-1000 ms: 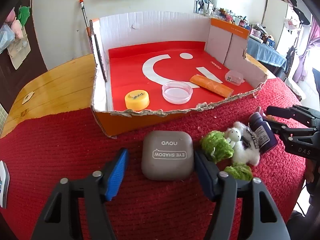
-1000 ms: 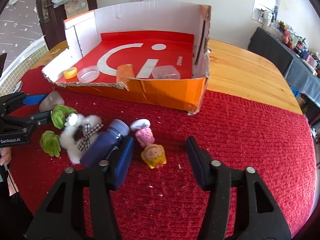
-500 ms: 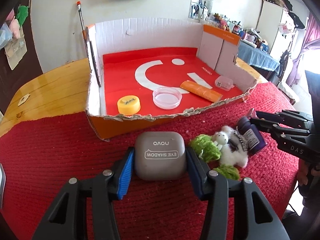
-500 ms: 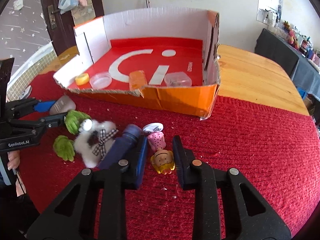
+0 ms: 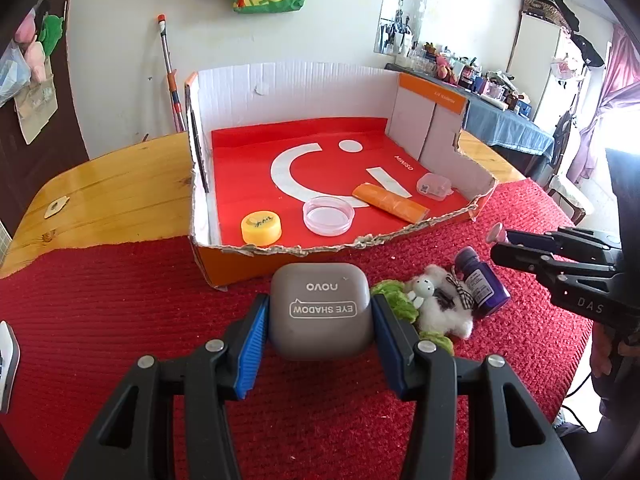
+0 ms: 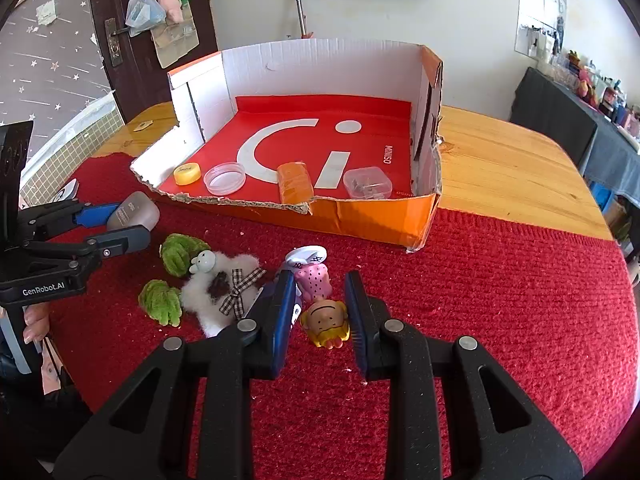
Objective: Organize objects
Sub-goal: 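Grasp the pink-and-yellow doll figure with the right gripper while the left gripper grasps the grey eye shadow case, then carry the doll figure into the cardboard box while the left gripper carries the grey case inside, then lower the doll figure onto the box floor and release while the left gripper releases the grey case, then lift both open grippers out of the box back toward the remaining items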
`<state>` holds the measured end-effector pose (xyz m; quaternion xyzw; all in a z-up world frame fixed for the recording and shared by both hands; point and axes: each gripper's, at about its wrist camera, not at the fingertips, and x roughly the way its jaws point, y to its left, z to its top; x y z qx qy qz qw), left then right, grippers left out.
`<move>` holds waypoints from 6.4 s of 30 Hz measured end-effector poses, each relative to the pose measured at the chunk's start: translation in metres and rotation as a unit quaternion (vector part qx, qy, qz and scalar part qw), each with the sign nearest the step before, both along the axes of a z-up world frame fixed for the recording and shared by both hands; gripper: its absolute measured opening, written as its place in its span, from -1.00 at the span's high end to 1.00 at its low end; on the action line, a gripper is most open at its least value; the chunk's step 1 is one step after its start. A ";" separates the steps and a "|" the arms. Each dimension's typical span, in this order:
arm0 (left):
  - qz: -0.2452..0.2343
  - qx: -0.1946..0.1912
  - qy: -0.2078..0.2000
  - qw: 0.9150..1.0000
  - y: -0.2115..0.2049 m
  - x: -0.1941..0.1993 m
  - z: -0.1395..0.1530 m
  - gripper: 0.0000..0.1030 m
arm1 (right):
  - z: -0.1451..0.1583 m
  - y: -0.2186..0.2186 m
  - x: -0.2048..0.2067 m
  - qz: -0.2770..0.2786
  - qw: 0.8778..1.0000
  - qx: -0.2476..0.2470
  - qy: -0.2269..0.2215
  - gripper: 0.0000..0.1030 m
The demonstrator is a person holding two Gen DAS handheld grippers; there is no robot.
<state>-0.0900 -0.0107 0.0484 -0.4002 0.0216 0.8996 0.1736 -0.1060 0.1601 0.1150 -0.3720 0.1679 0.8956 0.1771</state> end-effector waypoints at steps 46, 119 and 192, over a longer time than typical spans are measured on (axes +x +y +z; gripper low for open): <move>0.021 -0.013 -0.087 0.996 0.013 -0.151 0.005 -0.02 | 0.005 0.104 -0.141 -0.036 0.993 -0.075 -0.088 0.52; 0.009 -0.097 -0.108 0.989 0.024 -0.160 -0.005 -0.03 | -0.017 0.095 -0.159 -0.095 0.982 -0.034 -0.162 0.51; 0.043 0.032 0.052 0.997 -0.007 -0.043 0.077 -0.61 | 0.087 0.011 -0.095 -0.133 0.987 0.087 -0.012 -0.27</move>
